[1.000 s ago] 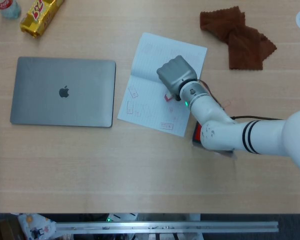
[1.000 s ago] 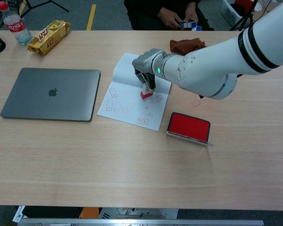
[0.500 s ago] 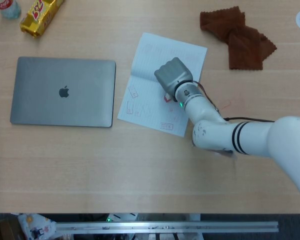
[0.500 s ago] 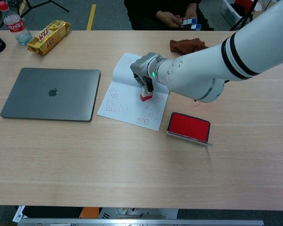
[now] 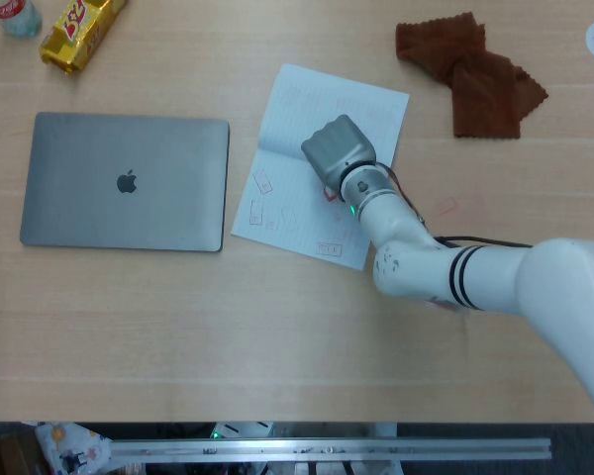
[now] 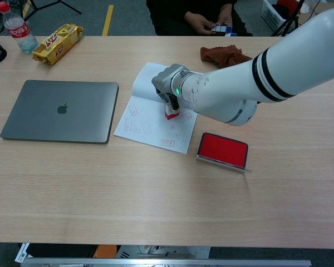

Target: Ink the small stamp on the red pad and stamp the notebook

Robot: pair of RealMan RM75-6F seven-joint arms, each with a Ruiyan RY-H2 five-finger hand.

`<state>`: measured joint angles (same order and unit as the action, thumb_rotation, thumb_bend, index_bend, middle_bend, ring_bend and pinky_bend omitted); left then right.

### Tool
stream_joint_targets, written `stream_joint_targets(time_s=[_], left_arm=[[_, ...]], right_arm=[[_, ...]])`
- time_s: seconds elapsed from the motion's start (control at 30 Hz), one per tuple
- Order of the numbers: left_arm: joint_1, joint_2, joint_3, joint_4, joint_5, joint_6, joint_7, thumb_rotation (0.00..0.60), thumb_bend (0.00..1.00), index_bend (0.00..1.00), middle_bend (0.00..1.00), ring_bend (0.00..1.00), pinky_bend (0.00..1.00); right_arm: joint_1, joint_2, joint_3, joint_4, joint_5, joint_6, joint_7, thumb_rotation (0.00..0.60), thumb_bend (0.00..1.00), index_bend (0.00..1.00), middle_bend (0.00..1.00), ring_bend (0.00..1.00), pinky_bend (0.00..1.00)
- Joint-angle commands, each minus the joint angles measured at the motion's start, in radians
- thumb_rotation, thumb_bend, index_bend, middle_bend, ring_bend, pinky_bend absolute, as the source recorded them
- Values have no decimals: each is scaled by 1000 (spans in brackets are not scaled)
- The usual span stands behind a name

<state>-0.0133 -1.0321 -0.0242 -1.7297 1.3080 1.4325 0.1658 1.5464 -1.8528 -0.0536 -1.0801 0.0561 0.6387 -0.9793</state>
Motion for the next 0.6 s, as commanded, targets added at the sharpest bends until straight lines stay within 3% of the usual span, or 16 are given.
stream_joint_targets(time_s=[0.03,0.6], left_arm=[[0,1,0,0,-2,-2,1,600,269,160,35,91,113],[0,-1,0,5,-11,-9,-1,600,269,158,28,89,113]], right_arm=[[-2,-8,3,10,-1,0,-8,600,611,773,509,301,388],[-11,-36,24,57,30,-16,-60,600,611,773,510,301,388]])
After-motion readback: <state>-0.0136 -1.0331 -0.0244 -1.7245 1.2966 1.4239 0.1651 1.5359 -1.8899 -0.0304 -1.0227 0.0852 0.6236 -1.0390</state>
